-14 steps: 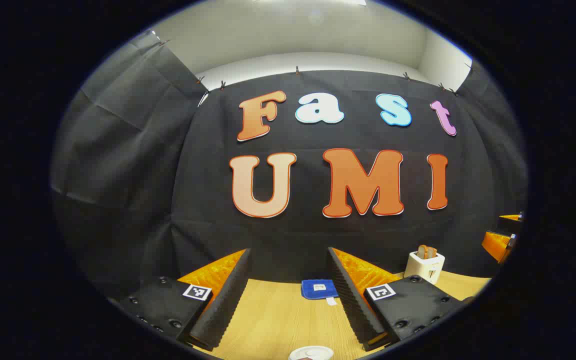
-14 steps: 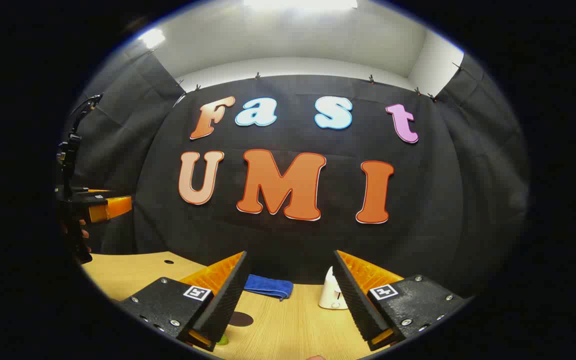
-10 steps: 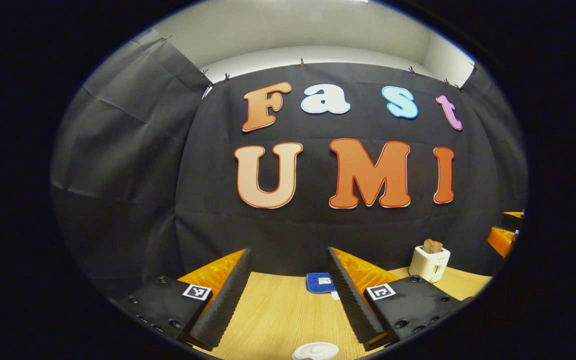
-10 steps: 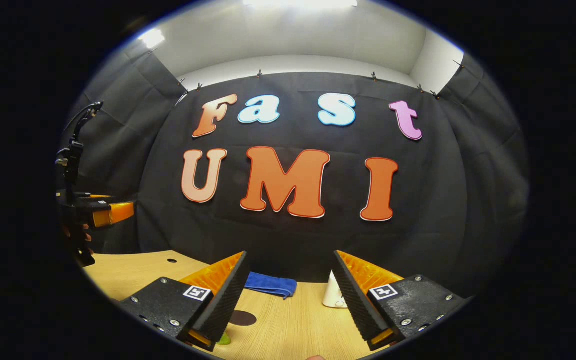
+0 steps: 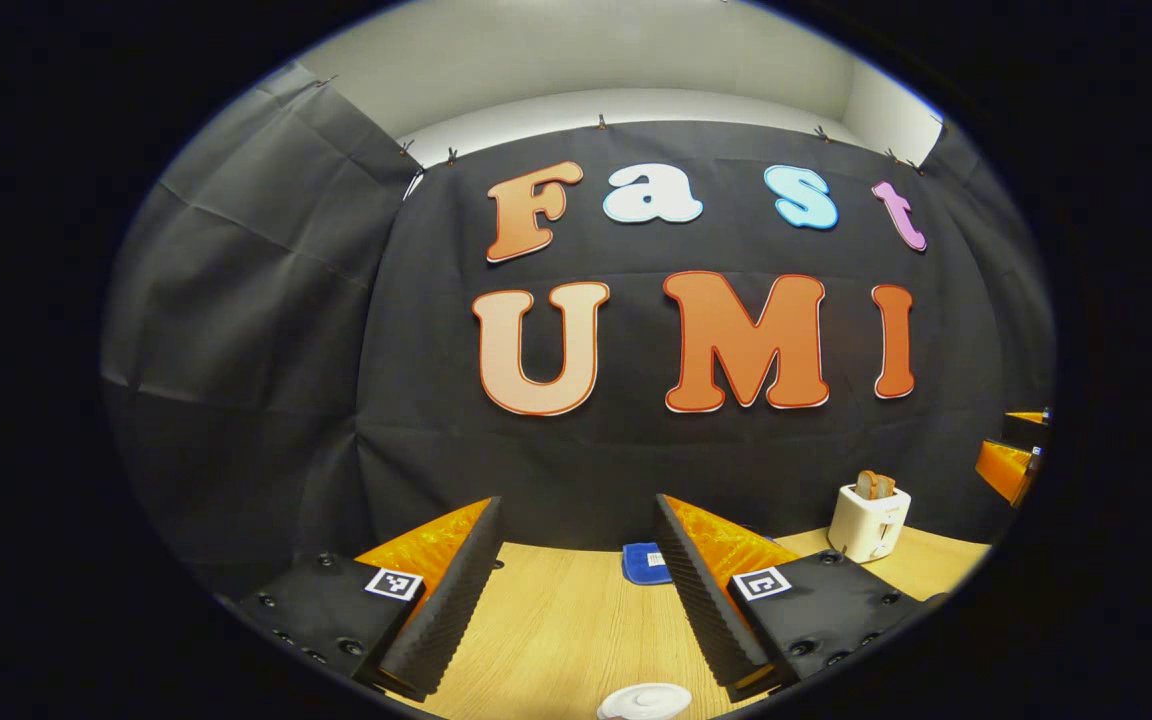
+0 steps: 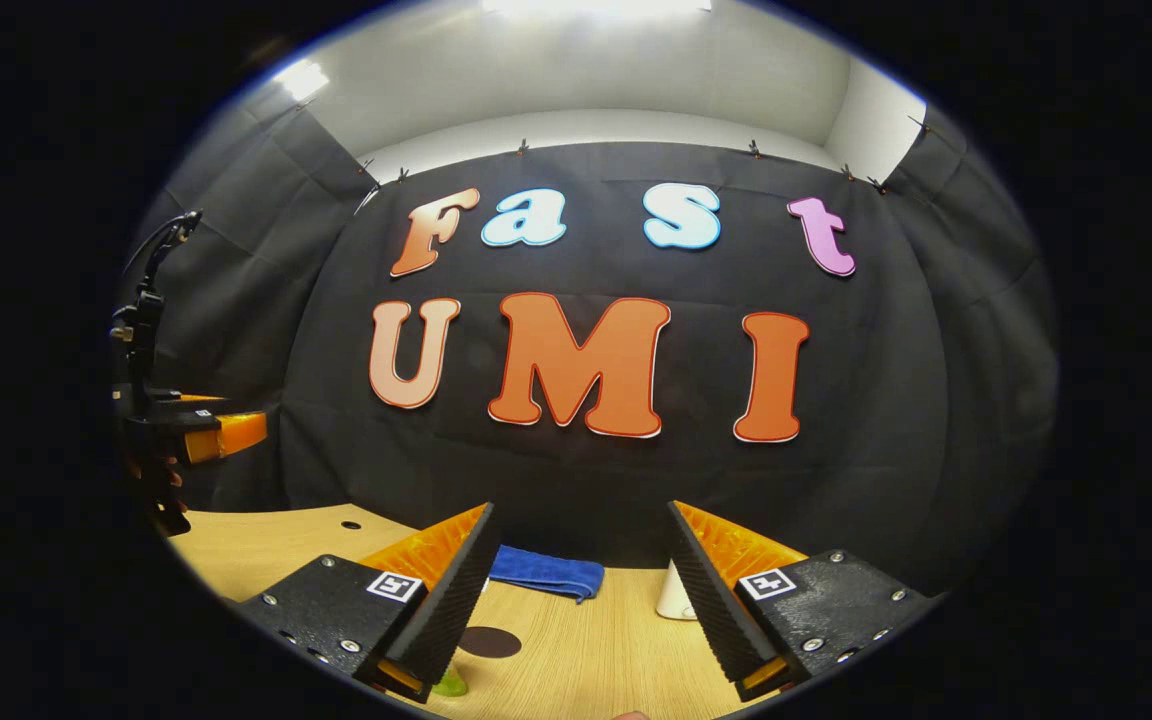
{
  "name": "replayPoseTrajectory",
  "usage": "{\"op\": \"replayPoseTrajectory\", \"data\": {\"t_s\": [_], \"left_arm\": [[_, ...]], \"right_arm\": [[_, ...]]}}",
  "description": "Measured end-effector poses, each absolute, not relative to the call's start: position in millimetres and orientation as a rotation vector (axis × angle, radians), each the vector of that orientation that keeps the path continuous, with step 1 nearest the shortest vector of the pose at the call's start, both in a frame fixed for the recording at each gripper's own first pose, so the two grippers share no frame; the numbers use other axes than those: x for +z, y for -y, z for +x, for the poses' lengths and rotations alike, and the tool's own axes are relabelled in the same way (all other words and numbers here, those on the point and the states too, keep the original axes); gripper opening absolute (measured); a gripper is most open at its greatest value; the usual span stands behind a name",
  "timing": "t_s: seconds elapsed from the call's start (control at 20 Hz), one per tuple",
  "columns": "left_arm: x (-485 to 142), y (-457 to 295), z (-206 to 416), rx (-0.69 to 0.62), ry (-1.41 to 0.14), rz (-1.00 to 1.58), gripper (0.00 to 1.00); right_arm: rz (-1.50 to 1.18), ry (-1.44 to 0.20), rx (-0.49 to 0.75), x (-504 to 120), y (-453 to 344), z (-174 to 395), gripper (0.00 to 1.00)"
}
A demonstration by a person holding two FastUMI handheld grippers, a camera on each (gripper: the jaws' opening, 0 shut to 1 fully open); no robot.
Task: Open the teacup lid with one hand, grasp the water bottle and pour water into the teacup with the other hand; after pouring, place the water bottle on the coaster and then close the teacup lid.
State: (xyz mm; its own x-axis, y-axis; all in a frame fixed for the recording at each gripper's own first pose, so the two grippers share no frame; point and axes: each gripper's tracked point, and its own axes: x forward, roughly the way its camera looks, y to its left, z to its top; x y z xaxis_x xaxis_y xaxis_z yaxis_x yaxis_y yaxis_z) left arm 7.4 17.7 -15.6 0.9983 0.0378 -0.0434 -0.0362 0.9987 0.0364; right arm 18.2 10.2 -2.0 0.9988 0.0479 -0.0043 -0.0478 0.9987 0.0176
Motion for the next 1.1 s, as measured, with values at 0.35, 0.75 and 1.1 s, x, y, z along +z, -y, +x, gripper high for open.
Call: {"op": "replayPoseTrajectory", "data": {"t_s": [0.35, 0.75, 1.1], "left_arm": [[-12.7, -16.1, 6.7, 0.036, -0.035, 0.040, 0.96], [-35.4, -5.9, -1.6, -0.002, -0.050, 0.075, 0.96], [-101.3, 17.7, -6.7, -0.091, -0.156, 0.079, 0.96]], "right_arm": [[0.025, -0.009, 0.049, -4.7, -8.7, 22.2, 0.99], [0.041, -0.053, 0.102, -33.2, -21.4, 13.8, 0.99], [0.052, -0.133, 0.209, -77.5, -56.5, 0.1, 0.99]]}}
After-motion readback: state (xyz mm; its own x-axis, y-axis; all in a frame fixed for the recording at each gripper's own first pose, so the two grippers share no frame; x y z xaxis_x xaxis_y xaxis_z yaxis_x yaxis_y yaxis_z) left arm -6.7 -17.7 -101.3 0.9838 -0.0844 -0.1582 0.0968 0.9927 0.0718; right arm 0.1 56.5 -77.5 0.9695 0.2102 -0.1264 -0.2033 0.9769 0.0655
